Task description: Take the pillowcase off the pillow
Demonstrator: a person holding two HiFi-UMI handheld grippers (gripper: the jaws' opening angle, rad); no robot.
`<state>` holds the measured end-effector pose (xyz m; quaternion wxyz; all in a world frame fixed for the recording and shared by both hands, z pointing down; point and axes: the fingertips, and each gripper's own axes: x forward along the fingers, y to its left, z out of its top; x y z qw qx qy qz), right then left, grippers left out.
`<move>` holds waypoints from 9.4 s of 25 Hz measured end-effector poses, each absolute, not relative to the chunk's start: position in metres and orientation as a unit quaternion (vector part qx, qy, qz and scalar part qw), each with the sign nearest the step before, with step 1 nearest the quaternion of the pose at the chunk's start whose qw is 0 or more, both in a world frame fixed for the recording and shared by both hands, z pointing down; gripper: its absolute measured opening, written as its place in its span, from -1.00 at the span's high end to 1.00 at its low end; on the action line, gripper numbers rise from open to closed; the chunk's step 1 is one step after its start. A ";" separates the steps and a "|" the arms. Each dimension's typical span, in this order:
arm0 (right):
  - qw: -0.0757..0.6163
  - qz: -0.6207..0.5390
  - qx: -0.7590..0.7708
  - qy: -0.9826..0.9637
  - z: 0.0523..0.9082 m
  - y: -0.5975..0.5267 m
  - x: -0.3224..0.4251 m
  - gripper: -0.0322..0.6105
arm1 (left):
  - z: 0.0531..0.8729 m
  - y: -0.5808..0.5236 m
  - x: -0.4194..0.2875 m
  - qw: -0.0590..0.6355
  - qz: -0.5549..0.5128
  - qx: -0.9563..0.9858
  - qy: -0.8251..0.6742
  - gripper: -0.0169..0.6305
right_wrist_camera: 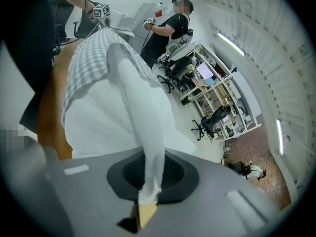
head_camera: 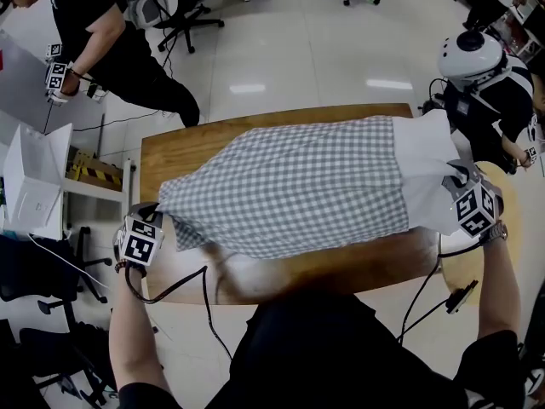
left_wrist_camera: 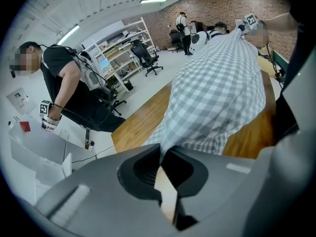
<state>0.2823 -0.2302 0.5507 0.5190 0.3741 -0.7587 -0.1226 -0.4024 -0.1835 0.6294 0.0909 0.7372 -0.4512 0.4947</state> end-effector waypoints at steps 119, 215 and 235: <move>0.535 -0.018 0.146 -0.832 0.653 -0.254 0.177 0.06 | 0.779 -0.225 -0.230 0.079 0.626 0.766 -0.126 0.91; 0.534 -0.108 0.323 -0.774 0.544 -0.229 0.236 0.85 | 0.619 -0.165 -0.357 0.141 0.510 0.758 -0.381 0.93; 0.544 -0.075 0.304 -0.779 0.579 -0.243 0.214 0.82 | 0.642 -0.168 -0.301 0.255 0.364 0.802 -0.399 0.82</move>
